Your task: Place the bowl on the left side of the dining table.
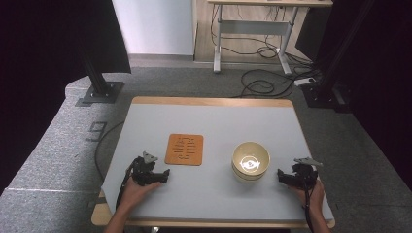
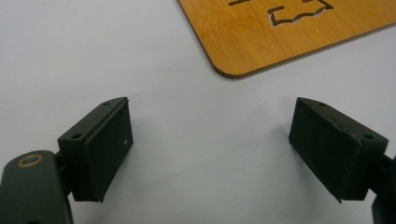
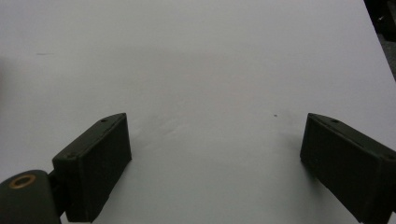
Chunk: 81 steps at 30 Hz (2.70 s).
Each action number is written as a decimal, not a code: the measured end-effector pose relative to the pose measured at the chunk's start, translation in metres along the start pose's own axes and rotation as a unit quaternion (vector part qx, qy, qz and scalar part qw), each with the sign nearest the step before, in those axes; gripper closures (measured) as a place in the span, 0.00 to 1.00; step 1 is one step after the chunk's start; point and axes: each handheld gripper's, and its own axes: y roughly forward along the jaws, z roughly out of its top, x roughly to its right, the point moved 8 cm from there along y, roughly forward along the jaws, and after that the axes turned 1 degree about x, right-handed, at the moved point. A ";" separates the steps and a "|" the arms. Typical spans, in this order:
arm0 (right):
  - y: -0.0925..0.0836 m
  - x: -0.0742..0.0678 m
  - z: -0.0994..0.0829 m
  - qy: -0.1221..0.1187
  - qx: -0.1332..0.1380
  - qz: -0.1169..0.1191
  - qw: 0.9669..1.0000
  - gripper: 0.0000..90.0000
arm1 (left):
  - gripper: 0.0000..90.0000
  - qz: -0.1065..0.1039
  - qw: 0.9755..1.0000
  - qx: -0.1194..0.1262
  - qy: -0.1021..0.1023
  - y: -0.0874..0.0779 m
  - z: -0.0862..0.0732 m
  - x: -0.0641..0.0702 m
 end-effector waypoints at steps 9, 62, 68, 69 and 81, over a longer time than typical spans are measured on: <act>0.000 0.000 0.000 0.000 -0.003 -0.001 1.000 0.09 | 0.16 0.003 1.000 0.002 0.001 -0.001 0.000 0.001; -0.011 0.007 0.009 0.020 0.010 0.008 1.000 0.09 | 0.15 -0.003 1.000 0.000 0.005 0.000 0.000 0.000; -0.028 0.009 0.013 0.034 0.030 0.013 0.999 0.10 | 0.15 -0.003 1.000 0.000 0.004 0.000 0.000 0.000; -0.030 0.009 0.014 0.033 0.033 0.015 0.999 0.10 | 0.15 -0.003 1.000 0.000 0.005 0.000 0.000 0.000; -0.052 0.011 0.032 0.029 0.068 0.017 0.997 0.12 | 0.15 -0.003 1.000 0.000 0.005 0.000 0.000 0.000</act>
